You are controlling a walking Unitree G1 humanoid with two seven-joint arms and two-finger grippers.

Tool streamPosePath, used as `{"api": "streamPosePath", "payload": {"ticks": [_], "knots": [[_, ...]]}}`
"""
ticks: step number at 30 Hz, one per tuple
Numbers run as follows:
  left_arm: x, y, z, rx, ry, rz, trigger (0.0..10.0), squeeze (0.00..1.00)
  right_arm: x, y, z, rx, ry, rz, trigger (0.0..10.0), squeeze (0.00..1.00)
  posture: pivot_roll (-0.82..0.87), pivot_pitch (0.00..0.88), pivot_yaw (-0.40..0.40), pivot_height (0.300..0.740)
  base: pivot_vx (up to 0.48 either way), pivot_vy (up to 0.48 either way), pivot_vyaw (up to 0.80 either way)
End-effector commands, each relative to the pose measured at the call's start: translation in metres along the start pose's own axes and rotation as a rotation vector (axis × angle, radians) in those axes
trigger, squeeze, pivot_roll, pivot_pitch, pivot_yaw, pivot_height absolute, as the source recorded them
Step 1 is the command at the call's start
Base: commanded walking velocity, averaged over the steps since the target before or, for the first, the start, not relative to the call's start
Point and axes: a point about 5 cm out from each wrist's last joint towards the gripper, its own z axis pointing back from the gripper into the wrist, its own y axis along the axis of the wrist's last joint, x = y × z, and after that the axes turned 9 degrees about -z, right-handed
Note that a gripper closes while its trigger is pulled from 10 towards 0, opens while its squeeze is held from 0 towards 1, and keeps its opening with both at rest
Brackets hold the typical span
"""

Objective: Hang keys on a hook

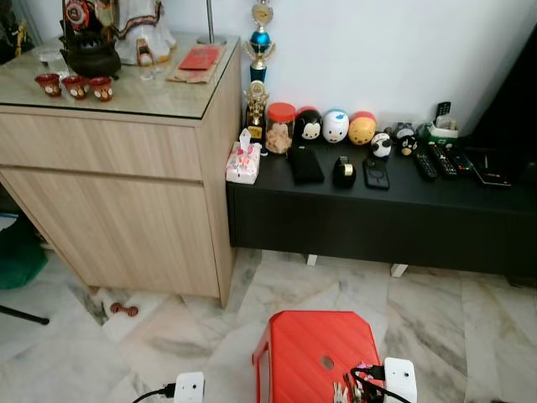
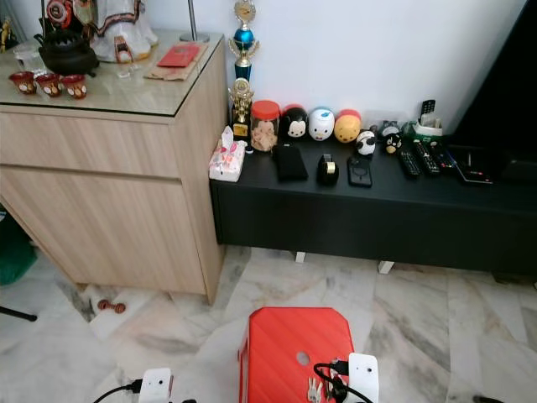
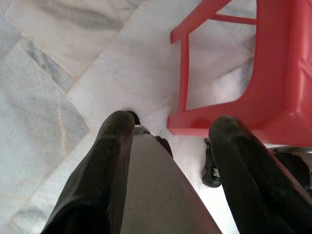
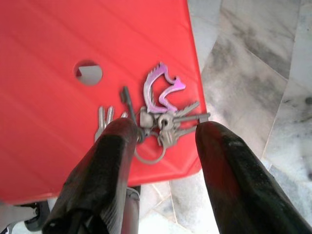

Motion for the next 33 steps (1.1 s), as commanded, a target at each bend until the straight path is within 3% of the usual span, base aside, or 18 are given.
{"api": "streamPosePath", "payload": {"ticks": [1,26,33], "knots": [[0.0027,-0.0111,0.0025,-0.038,-0.011,0.002,10.0,0.00,0.0024,-0.0001,0.0004,0.002,-0.007,-0.003,10.0,0.00,0.04,0.000,-0.077,0.740,-0.244,0.000,0.00],[0.0024,-0.0108,0.0024,-0.036,-0.005,0.001,10.0,0.00,0.0025,0.0004,0.0003,0.008,-0.012,-0.010,10.0,0.00,0.04,0.000,-0.077,0.740,-0.010,0.000,0.00],[0.0027,-0.0104,0.0024,-0.032,-0.008,0.007,10.0,0.00,0.0030,0.0044,0.0007,0.056,-0.023,-0.002,10.0,0.00,0.04,0.000,-0.080,0.740,0.000,0.000,0.00]]}}
